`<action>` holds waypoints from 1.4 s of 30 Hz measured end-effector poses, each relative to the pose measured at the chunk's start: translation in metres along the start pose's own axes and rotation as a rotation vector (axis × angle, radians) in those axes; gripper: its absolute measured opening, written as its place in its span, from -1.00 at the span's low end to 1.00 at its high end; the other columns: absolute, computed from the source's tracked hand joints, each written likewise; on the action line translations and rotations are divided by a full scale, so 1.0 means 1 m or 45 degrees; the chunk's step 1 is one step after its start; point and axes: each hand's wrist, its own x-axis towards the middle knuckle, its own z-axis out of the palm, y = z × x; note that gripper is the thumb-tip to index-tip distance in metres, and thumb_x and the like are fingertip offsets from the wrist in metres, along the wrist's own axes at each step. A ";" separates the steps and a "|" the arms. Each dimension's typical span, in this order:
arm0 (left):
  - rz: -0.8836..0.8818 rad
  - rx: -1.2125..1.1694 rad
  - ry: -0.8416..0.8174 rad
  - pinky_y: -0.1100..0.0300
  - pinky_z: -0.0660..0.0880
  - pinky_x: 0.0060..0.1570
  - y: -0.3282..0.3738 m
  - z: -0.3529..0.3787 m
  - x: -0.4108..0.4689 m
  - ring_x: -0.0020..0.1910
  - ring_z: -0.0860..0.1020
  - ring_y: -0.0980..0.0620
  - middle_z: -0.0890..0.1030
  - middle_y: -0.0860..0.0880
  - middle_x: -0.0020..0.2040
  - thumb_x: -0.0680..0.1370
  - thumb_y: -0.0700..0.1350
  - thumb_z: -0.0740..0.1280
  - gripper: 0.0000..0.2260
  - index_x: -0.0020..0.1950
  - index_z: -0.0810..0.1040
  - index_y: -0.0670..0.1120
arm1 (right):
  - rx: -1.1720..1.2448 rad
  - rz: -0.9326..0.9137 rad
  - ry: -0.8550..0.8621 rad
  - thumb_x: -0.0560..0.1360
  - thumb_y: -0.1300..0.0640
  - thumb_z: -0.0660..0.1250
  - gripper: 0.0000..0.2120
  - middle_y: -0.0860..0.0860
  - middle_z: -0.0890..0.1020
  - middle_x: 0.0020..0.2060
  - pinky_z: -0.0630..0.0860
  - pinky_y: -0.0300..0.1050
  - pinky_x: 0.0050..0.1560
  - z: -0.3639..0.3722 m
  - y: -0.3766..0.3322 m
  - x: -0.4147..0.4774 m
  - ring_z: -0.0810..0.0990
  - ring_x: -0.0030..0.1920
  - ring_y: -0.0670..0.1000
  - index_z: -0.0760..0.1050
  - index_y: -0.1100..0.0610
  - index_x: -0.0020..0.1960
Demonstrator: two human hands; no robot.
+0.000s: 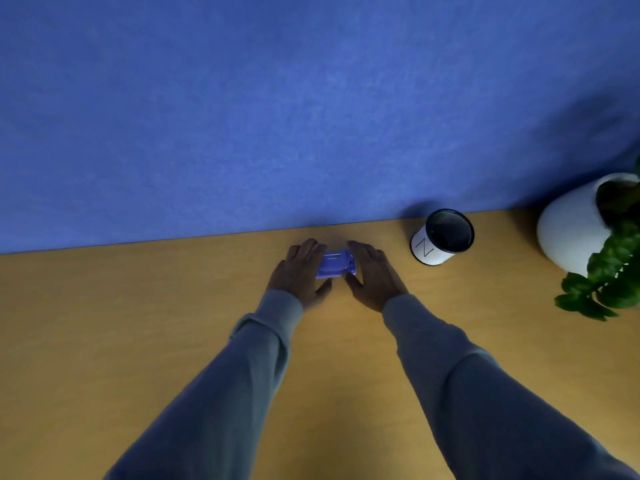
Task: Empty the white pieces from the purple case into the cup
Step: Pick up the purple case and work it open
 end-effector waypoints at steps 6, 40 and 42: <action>0.069 -0.040 0.001 -0.01 0.59 0.06 -0.006 0.001 0.013 0.31 0.43 -0.11 0.53 -0.04 0.32 0.47 -0.07 0.38 -0.54 0.37 0.49 -0.04 | -0.007 -0.012 -0.019 0.51 0.22 0.40 -0.46 0.09 0.54 0.37 0.48 0.06 0.33 0.001 0.001 0.014 0.47 0.34 0.20 0.42 0.05 0.47; 0.315 -0.431 0.316 -0.06 0.61 0.00 0.028 -0.089 -0.048 0.06 0.57 -0.19 0.60 -0.14 0.12 0.37 -0.33 0.46 -0.70 0.09 0.63 -0.19 | 0.406 -0.255 0.476 0.50 0.34 0.42 -0.55 0.09 0.63 0.25 0.67 -0.05 0.03 -0.062 -0.047 -0.056 0.58 0.21 0.09 0.53 0.15 0.37; 0.317 -0.482 0.344 -0.10 0.63 -0.07 0.032 -0.090 -0.059 0.02 0.59 -0.19 0.61 -0.15 0.10 0.37 -0.33 0.47 -0.72 0.07 0.63 -0.20 | 0.678 -0.087 0.471 0.52 0.30 0.43 -0.49 0.03 0.61 0.27 0.65 -0.24 0.03 -0.060 -0.055 -0.068 0.61 0.22 -0.01 0.45 0.13 0.45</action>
